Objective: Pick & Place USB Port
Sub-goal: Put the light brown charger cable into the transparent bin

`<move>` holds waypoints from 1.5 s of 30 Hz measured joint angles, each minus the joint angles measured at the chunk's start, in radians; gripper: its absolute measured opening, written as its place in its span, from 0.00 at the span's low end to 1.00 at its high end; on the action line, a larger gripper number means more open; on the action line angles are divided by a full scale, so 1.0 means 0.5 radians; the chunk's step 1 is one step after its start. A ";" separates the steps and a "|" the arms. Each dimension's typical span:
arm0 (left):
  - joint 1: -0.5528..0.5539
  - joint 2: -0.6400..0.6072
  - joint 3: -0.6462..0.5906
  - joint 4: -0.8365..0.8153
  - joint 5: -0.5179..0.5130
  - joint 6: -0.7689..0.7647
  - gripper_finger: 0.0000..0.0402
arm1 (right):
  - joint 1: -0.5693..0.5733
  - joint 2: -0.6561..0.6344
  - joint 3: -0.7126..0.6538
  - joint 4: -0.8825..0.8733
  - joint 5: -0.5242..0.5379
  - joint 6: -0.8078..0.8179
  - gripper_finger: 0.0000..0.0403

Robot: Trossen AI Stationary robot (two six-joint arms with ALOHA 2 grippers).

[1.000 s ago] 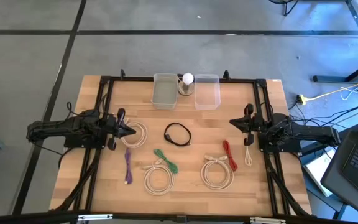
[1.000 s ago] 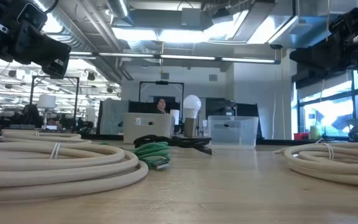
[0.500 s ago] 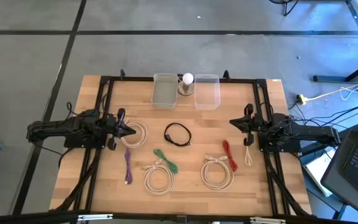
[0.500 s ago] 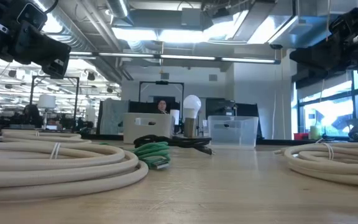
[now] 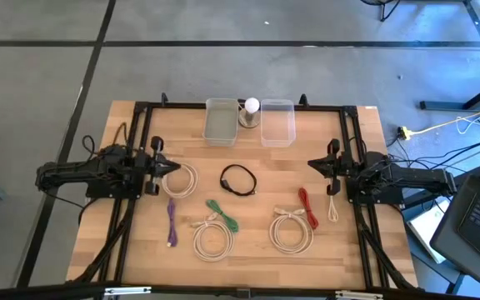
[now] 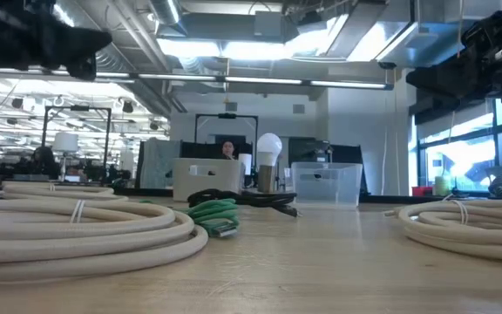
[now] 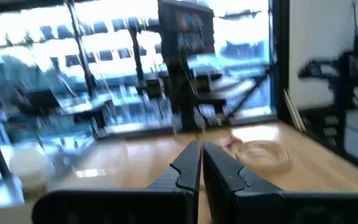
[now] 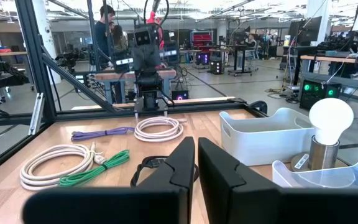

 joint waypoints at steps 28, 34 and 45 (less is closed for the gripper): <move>0.000 0.000 0.004 0.244 -0.622 -0.260 0.01 | 0.275 0.869 0.763 0.462 -0.502 0.090 0.06; -0.001 0.000 0.004 0.238 -0.623 -0.259 0.02 | 0.392 1.745 1.254 -0.065 -0.427 -0.095 0.06; 0.000 0.000 0.005 0.035 -0.729 -0.262 0.02 | 0.543 2.507 1.679 -2.044 0.254 1.598 0.06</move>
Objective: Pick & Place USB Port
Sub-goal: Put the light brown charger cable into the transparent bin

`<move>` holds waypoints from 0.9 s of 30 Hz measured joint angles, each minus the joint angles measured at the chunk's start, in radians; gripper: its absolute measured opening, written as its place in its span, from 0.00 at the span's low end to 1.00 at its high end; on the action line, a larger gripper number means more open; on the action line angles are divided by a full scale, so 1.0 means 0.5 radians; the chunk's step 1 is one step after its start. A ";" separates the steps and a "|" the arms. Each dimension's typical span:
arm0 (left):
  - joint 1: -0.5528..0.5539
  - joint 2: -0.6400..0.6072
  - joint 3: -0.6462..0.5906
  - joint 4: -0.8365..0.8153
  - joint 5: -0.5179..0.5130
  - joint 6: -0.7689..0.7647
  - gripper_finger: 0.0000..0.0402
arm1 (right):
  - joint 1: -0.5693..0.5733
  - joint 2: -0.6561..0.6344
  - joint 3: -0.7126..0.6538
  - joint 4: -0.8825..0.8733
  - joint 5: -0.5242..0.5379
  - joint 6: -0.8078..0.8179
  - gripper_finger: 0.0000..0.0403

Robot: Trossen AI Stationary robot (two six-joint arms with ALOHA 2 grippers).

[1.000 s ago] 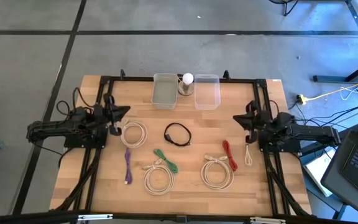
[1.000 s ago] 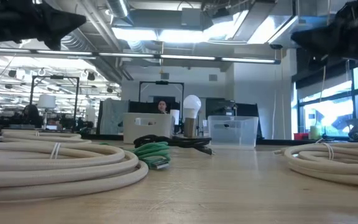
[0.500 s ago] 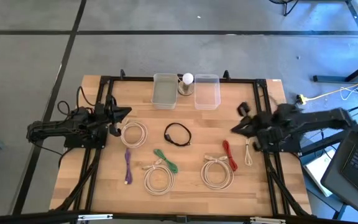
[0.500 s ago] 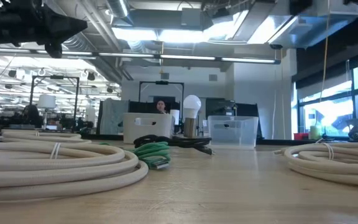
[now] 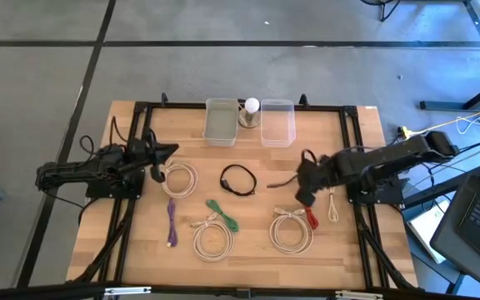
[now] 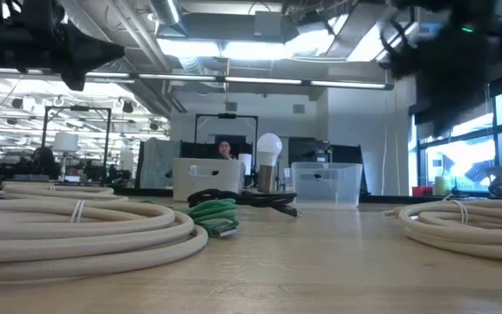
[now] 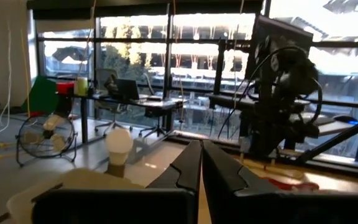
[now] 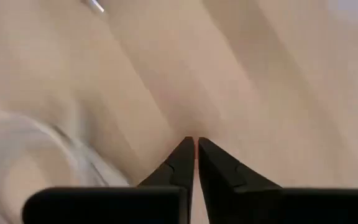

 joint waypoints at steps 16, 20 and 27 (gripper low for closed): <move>-0.001 0.000 0.003 -0.082 0.002 -0.002 0.03 | 0.694 0.034 0.000 -0.813 0.145 2.032 0.06; 0.000 0.000 0.003 -0.129 0.002 -0.003 0.02 | 0.771 0.112 -0.010 -0.737 0.027 2.067 0.09; 0.000 0.000 0.003 -0.140 -0.085 0.000 0.02 | 0.796 0.238 -0.257 -0.350 -0.173 2.046 0.25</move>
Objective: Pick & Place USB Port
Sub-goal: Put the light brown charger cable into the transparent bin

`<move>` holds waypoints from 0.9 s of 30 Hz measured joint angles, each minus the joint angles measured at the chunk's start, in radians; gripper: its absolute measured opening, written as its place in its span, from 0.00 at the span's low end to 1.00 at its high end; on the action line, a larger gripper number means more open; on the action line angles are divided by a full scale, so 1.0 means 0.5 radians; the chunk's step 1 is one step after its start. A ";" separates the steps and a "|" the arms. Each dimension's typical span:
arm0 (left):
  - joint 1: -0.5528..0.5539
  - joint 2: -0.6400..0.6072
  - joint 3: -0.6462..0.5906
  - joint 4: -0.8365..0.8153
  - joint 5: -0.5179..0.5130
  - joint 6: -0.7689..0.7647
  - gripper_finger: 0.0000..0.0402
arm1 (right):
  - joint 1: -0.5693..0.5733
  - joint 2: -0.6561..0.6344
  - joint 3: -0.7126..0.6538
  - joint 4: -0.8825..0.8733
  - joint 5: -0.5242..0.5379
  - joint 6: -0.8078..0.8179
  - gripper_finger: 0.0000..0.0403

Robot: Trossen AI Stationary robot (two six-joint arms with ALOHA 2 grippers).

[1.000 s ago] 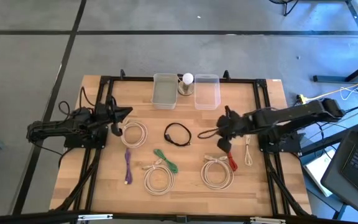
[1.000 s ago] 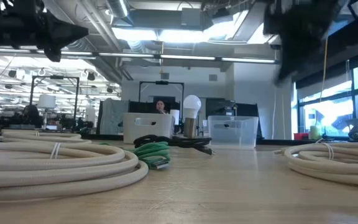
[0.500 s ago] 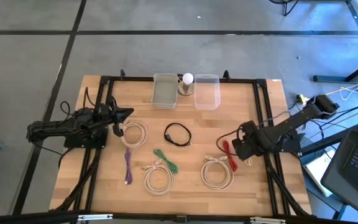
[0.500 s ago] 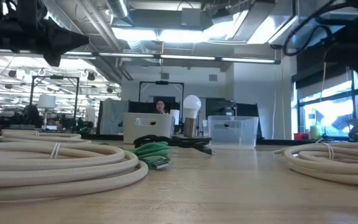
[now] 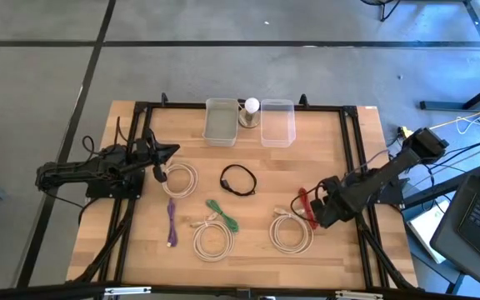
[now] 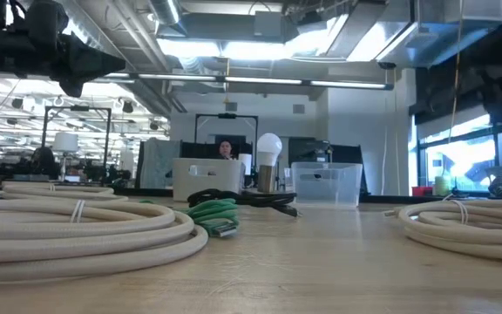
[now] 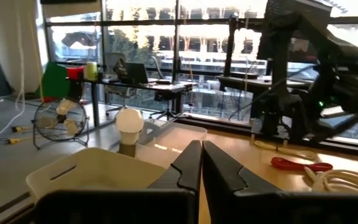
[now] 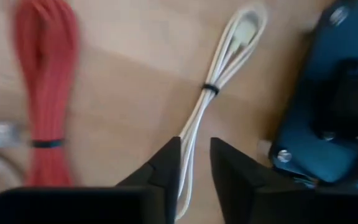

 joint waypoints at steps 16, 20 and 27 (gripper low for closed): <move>0.000 0.000 -0.001 -0.064 -0.038 -0.050 0.02 | -0.020 0.001 -0.245 0.412 -0.097 0.090 0.40; 0.000 0.000 -0.001 -0.074 -0.063 -0.050 0.03 | -0.019 0.000 -0.228 0.418 0.016 0.071 0.40; 0.000 0.000 -0.001 -0.074 -0.064 -0.053 0.01 | -0.019 0.000 -0.223 0.444 0.074 0.092 0.40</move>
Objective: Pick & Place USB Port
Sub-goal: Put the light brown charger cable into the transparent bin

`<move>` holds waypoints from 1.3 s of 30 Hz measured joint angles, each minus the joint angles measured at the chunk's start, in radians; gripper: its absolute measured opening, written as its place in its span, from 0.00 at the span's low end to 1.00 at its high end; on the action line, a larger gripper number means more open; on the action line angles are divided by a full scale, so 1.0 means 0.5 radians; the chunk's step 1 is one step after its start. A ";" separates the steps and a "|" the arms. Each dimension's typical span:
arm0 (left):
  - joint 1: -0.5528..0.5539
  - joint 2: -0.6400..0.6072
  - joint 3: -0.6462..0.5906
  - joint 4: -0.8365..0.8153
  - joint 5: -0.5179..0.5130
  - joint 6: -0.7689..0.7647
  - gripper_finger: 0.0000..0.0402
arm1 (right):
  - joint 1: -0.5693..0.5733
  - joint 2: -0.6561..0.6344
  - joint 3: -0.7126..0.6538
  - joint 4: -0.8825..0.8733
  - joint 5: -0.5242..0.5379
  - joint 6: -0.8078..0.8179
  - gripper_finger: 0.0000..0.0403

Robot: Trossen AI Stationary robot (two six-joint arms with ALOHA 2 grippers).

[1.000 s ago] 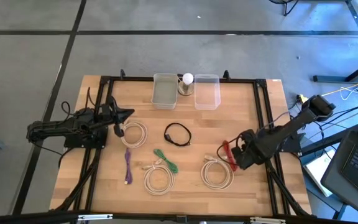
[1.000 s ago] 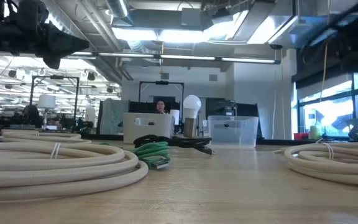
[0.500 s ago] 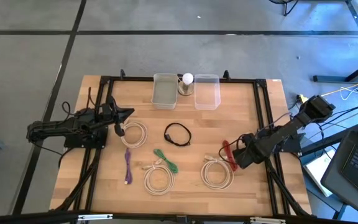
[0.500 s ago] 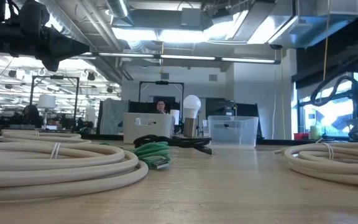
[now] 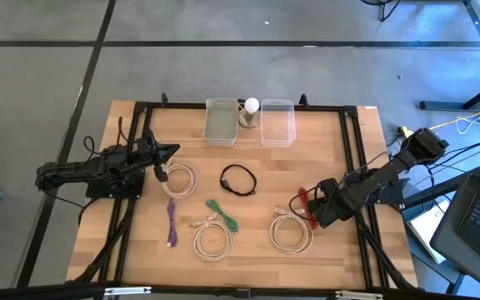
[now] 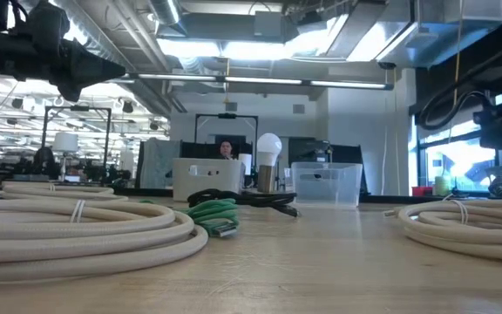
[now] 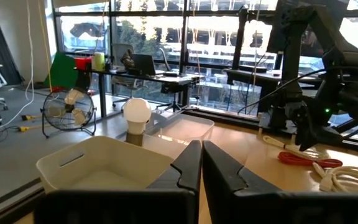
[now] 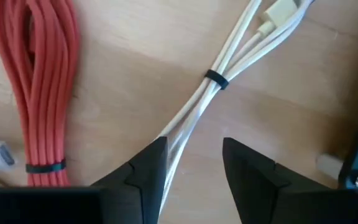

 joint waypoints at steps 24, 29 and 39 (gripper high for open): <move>0.000 0.000 0.000 -0.013 0.000 -0.032 0.03 | 0.000 0.083 -0.056 0.170 0.087 0.154 0.39; 0.000 0.000 0.000 -0.012 0.025 -0.110 0.02 | 0.001 0.079 -0.060 0.174 0.120 0.146 0.22; 0.002 0.000 0.000 -0.014 -0.102 -0.234 0.03 | 0.000 0.089 -0.074 0.122 0.598 0.196 0.01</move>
